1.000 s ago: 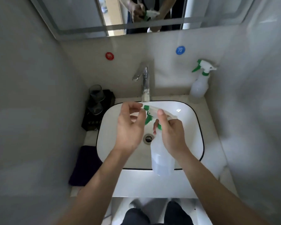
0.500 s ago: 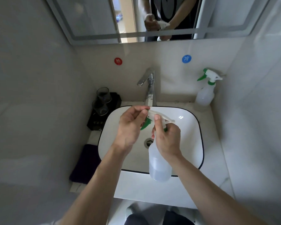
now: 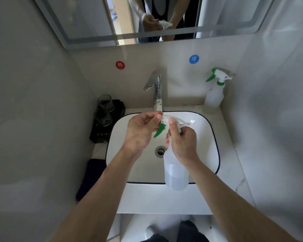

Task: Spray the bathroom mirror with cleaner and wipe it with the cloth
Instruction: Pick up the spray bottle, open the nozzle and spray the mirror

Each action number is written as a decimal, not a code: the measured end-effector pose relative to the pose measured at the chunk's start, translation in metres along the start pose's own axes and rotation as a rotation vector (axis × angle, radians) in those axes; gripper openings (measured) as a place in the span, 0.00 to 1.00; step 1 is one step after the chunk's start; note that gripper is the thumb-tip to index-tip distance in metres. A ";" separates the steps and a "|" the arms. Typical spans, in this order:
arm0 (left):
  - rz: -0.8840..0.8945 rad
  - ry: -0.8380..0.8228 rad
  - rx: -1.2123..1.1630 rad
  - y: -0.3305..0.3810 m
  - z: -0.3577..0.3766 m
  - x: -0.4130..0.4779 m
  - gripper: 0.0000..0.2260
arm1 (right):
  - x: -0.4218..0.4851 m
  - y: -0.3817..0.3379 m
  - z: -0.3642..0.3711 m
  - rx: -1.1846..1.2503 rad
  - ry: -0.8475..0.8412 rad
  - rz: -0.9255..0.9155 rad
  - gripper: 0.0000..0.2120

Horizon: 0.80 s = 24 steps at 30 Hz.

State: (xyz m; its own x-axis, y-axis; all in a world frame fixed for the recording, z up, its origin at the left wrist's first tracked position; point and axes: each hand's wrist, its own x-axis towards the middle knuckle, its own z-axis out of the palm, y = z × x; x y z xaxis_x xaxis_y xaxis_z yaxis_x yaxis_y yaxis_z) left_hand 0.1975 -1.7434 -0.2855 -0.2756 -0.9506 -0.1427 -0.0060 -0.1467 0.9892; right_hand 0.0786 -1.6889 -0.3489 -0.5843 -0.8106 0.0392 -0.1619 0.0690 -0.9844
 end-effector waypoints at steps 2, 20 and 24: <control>0.009 0.026 0.037 -0.003 0.001 0.002 0.05 | -0.002 -0.001 0.001 0.002 0.024 -0.003 0.33; 0.015 0.056 0.106 0.003 0.006 0.008 0.17 | -0.015 -0.008 0.017 0.014 0.103 0.004 0.31; -0.019 -0.038 0.040 -0.002 -0.010 0.005 0.14 | -0.011 -0.008 0.019 0.027 0.111 0.004 0.30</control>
State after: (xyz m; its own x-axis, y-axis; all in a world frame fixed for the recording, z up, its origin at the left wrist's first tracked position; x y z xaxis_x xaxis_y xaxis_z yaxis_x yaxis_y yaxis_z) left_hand 0.2057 -1.7510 -0.2889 -0.3112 -0.9367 -0.1606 -0.0501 -0.1526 0.9870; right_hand 0.1015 -1.6917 -0.3449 -0.6699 -0.7406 0.0523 -0.1388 0.0556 -0.9888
